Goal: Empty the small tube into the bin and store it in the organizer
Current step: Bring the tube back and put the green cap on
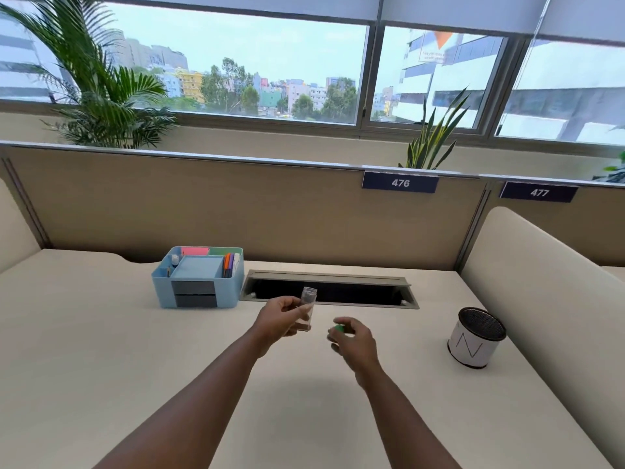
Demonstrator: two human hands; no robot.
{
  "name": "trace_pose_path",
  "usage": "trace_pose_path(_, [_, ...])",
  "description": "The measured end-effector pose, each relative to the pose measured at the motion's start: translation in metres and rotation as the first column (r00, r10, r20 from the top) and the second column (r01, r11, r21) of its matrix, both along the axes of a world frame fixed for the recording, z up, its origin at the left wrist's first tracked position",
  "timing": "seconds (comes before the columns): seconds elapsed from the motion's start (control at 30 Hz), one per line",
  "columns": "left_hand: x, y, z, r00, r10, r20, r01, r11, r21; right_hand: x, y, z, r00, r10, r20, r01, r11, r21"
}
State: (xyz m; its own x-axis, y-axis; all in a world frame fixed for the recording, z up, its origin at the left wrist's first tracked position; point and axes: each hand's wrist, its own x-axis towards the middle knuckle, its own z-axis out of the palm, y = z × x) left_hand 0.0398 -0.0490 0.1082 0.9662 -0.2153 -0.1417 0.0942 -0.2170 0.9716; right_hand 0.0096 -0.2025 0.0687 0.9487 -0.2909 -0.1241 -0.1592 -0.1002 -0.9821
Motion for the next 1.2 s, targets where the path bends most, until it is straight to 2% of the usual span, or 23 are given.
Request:
trace_pose_path(0.07, [-0.003, -0.003, 0.003, 0.999, -0.05, -0.011, 0.05, 0.999, -0.004, 0.004, 0.0, 0.027, 0.999, -0.02, 0.035, 0.011, 0.967, 0.253])
trace_pose_path(0.13, [-0.007, -0.006, 0.007, 0.993, -0.118, -0.019, 0.118, 0.993, -0.002, 0.007, -0.001, 0.05, 0.994, -0.058, 0.087, 0.017, 0.909, 0.416])
trace_pose_path(0.3, [-0.014, -0.015, 0.019, 0.981, -0.192, 0.023, 0.193, 0.981, -0.014, 0.0, 0.001, 0.077, 0.978, -0.085, 0.19, -0.03, 0.847, 0.53])
trace_pose_path(0.6, [-0.019, -0.017, 0.028, 0.972, -0.223, 0.071, 0.226, 0.974, -0.028, -0.008, -0.003, 0.082, 0.957, -0.102, 0.27, -0.043, 0.875, 0.483])
trace_pose_path(0.77, [-0.023, -0.017, 0.034, 0.968, -0.233, 0.09, 0.239, 0.969, -0.057, -0.011, -0.003, 0.082, 0.96, -0.041, 0.277, -0.082, 0.906, 0.416])
trace_pose_path(0.9, [-0.024, -0.015, 0.039, 0.972, -0.22, 0.087, 0.228, 0.969, -0.093, -0.013, -0.008, 0.083, 0.947, 0.094, 0.308, -0.195, 0.929, 0.316])
trace_pose_path(1.03, [-0.028, -0.012, 0.043, 0.971, -0.236, 0.041, 0.24, 0.954, -0.178, -0.013, -0.017, 0.086, 0.928, 0.257, 0.271, -0.315, 0.927, 0.202])
trace_pose_path(1.2, [-0.031, -0.01, 0.048, 0.947, -0.319, -0.029, 0.299, 0.912, -0.28, -0.014, -0.034, 0.099, 0.876, 0.405, 0.263, -0.445, 0.888, 0.114])
